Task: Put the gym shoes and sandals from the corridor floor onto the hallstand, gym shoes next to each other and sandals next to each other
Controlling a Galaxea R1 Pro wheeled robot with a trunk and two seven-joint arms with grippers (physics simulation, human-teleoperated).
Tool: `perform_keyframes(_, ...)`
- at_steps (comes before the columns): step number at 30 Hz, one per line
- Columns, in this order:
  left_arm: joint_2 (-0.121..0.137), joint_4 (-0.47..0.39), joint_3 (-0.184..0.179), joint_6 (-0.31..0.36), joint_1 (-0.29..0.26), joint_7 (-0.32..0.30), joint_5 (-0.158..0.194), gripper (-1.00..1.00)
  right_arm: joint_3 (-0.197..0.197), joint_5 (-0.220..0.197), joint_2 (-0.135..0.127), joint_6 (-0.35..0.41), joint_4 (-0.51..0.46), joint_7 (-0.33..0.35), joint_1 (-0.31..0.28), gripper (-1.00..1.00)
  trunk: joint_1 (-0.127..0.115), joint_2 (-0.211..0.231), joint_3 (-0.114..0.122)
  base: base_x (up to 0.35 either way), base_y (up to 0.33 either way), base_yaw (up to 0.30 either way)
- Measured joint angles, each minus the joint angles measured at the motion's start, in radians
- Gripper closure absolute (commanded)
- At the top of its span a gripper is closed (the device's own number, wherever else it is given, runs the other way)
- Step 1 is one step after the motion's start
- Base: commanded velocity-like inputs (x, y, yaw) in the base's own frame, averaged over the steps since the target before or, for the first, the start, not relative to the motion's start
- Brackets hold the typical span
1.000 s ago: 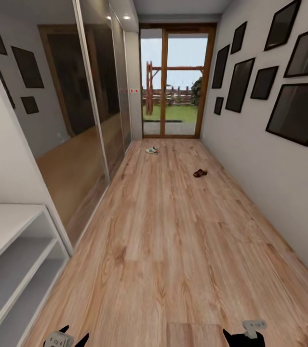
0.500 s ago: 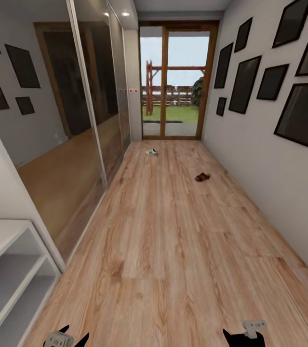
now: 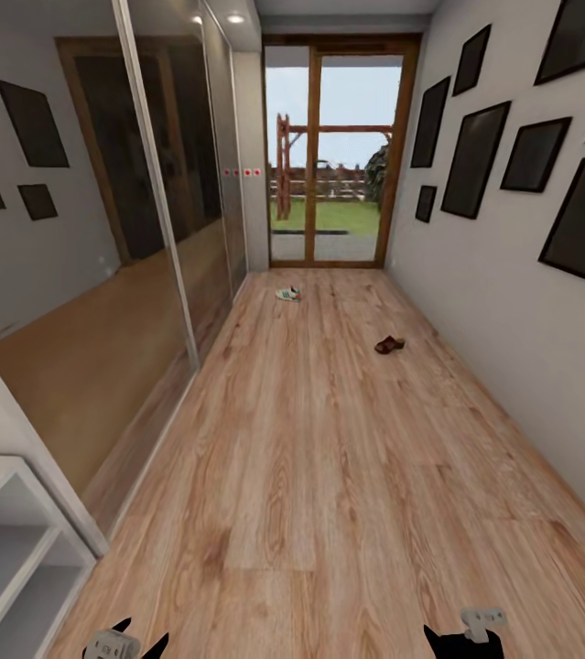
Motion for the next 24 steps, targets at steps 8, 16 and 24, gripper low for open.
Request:
perform_keyframes(8,0.000,0.000,0.000,0.000,0.000,0.000,0.000,-1.00,0.000,0.000,0.000,0.000,0.000,0.000,0.000,-1.00,0.000,0.000,0.000,0.337,0.000,0.000)
perform_keyframes(16,0.000,0.000,0.000,0.000,0.000,0.000,0.000,-1.00,0.000,0.000,0.000,0.000,0.000,0.000,0.000,-1.00,0.000,0.000,0.000,0.337,0.000,0.000)
perform_keyframes(24,0.000,0.000,0.000,0.000,0.000,0.000,0.000,-1.00,0.000,0.000,0.000,0.000,0.000,0.000,0.000,-1.00,0.000,0.000,0.000,0.337,0.000,0.000)
